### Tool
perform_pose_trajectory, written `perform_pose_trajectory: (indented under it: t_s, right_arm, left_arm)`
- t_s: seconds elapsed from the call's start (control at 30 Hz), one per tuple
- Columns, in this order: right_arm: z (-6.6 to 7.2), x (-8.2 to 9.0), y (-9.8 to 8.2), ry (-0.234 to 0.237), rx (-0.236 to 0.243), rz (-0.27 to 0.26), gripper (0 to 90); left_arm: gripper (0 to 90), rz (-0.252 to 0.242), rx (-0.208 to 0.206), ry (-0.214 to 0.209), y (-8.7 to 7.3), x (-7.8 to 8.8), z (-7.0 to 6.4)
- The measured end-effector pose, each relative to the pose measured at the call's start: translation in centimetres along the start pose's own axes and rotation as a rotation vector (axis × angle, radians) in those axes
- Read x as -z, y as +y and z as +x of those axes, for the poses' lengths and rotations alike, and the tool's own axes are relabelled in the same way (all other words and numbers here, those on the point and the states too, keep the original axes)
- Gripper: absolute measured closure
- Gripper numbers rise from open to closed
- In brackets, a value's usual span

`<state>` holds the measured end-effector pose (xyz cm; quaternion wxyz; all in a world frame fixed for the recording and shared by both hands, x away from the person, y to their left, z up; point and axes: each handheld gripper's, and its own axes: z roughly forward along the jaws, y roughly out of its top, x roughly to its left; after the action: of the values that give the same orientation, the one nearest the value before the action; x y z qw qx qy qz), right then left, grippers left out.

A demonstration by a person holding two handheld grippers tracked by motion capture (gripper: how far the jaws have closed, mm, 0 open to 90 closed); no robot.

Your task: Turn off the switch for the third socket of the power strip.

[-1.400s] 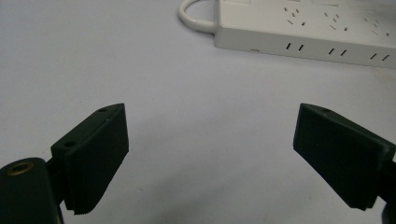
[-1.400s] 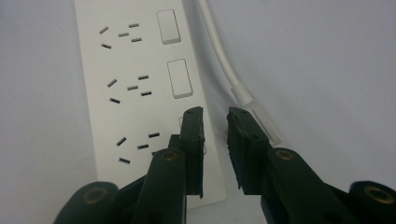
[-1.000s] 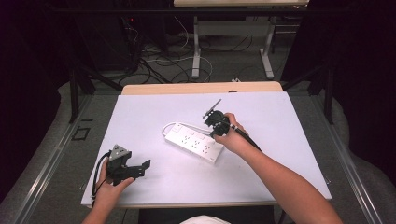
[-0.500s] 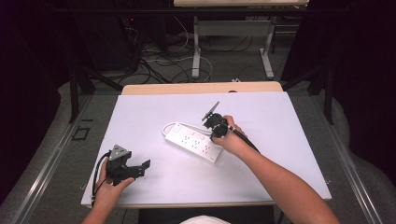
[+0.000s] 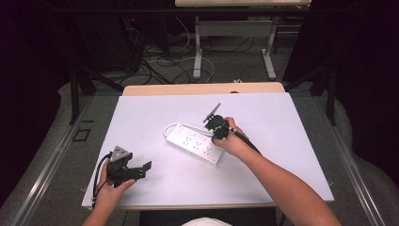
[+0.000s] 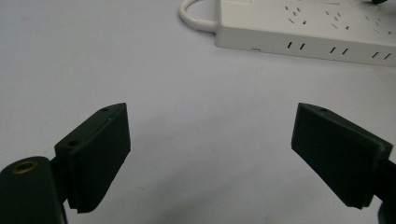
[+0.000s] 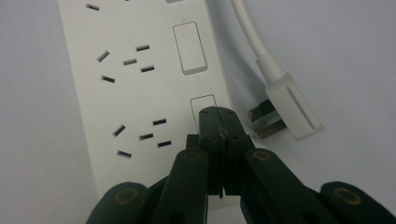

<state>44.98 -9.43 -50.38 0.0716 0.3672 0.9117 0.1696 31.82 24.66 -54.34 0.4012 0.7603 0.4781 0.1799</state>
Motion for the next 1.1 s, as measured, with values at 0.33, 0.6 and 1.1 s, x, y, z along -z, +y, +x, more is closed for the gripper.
perform_pose_trajectory:
  t_s: [0.33,0.6,1.1]
  right_arm:
    - [0.3,-0.19,-0.21,-0.014,-0.006,0.025,90.0]
    - [0.35,-0.13,-0.53,-0.019,-0.02,0.005,90.0]
    - [-0.36,-0.14,-0.77,-0.001,-0.011,-0.025,85.8]
  left_arm:
    - [11.9,-0.002,-0.005,0.002,-0.02,0.01,0.02]
    - [12.0,-0.009,-0.001,0.006,-0.03,-0.06,-0.09]
    - [12.3,-0.011,-0.002,0.008,-0.03,-0.08,-0.03]
